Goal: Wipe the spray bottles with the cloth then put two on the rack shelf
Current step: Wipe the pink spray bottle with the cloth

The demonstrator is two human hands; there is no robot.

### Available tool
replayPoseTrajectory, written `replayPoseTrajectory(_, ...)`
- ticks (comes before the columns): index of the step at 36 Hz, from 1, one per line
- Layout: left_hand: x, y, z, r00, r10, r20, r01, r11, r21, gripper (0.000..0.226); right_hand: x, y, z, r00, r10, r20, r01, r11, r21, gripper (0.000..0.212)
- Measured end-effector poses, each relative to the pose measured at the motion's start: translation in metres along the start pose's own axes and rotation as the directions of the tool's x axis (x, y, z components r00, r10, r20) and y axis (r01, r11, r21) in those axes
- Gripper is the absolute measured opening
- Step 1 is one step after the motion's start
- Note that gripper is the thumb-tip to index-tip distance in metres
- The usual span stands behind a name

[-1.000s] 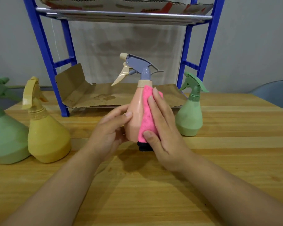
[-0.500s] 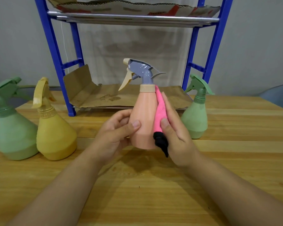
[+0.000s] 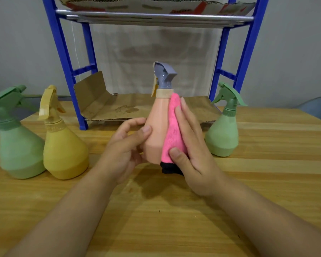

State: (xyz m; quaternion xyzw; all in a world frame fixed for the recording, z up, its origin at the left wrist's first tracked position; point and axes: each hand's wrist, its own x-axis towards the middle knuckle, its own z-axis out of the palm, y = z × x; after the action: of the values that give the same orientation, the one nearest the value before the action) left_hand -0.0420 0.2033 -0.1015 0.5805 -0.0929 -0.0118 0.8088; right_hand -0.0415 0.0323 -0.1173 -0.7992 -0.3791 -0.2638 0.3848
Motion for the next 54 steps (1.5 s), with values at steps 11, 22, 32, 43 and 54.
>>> replayPoseTrajectory(11, 0.001, -0.005, 0.003, 0.991, -0.018, 0.13, 0.01, 0.998, 0.06, 0.054, -0.001, 0.006, -0.001, 0.995, -0.057, 0.086, 0.07, 0.985, -0.159, 0.065)
replayPoseTrajectory(22, 0.0, -0.005, 0.005, 0.988, -0.028, 0.151, 0.028, 1.0, 0.004, 0.039, 0.002, 0.001, -0.007, 0.972, 0.227, -0.054, -0.18, 0.875, 0.45, 0.061)
replayPoseTrajectory(32, 0.004, -0.006, 0.005, 0.983, -0.041, 0.179, 0.033, 0.998, 0.048, 0.044, 0.001, 0.001, 0.0, 0.99, 0.115, -0.082, -0.109, 0.991, 0.079, 0.069)
replayPoseTrajectory(43, 0.004, -0.005, 0.003, 0.992, -0.045, 0.118, 0.045, 0.999, 0.001, 0.06, -0.004, 0.004, -0.003, 0.995, -0.104, -0.006, 0.103, 0.985, -0.141, 0.062)
replayPoseTrajectory(54, 0.002, -0.005, -0.005, 0.972, -0.064, 0.225, 0.055, 0.997, 0.048, 0.063, 0.004, -0.004, -0.009, 0.997, 0.061, -0.039, -0.053, 0.984, 0.172, 0.064)
